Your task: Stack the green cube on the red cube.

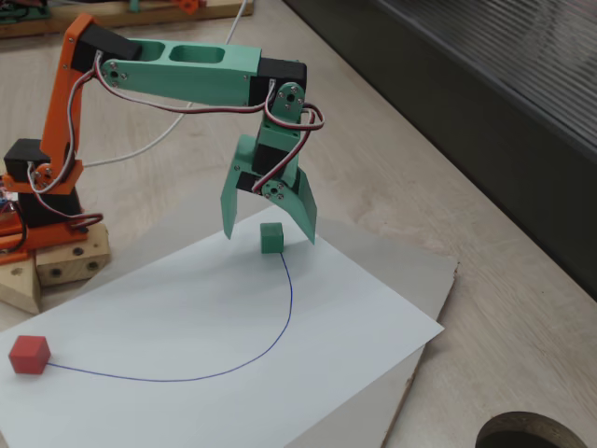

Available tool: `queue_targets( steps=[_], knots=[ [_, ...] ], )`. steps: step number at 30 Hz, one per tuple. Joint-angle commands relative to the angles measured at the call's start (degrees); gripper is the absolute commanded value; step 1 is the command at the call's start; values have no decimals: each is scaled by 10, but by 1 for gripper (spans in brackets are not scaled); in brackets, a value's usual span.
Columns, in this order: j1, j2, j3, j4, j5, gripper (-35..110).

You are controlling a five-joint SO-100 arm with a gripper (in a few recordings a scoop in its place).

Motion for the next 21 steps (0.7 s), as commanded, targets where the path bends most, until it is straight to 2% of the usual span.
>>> queue_targets(
  steps=[1,21],
  knots=[
    [-8,4,-4,8,0,80],
    [-7,4,-11,4,-1,80]
  ],
)
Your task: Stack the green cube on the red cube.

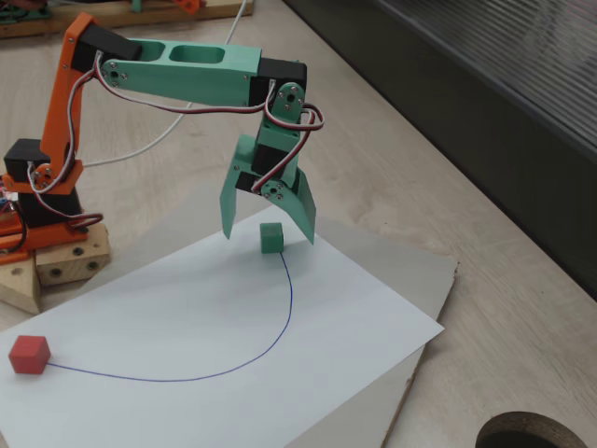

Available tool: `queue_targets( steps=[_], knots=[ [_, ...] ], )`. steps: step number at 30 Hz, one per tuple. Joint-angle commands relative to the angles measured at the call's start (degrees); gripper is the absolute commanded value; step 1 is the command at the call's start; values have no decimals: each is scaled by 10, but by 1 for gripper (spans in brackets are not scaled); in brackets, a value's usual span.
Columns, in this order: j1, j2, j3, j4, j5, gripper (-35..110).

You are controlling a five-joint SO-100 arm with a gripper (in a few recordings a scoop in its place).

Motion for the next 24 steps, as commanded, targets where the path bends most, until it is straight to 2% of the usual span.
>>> queue_targets(
  steps=[1,24],
  knots=[
    [-9,4,-11,3,0,80],
    [-10,9,-7,7,-1,79]
  ],
)
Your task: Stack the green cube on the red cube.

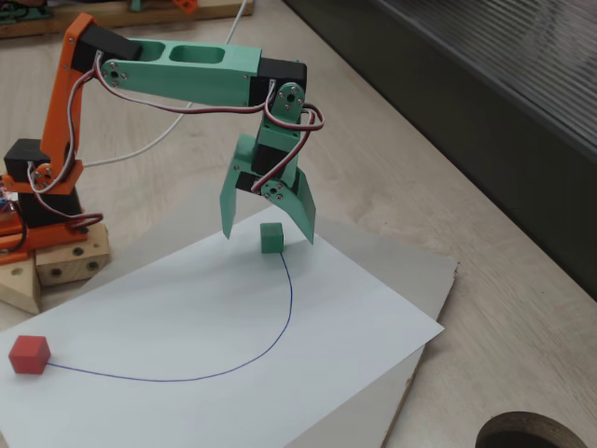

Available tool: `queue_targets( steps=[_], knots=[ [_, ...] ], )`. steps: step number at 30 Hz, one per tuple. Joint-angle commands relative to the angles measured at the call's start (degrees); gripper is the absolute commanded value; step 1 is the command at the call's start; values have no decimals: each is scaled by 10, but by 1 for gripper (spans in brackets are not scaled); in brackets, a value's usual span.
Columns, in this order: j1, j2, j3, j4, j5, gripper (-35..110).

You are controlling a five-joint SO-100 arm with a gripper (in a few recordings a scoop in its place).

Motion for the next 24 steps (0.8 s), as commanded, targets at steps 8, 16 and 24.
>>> queue_targets(
  steps=[8,16,24],
  knots=[
    [-8,7,-9,5,-1,79],
    [-8,7,-10,5,2,79],
    [-8,7,-9,6,4,79]
  ],
)
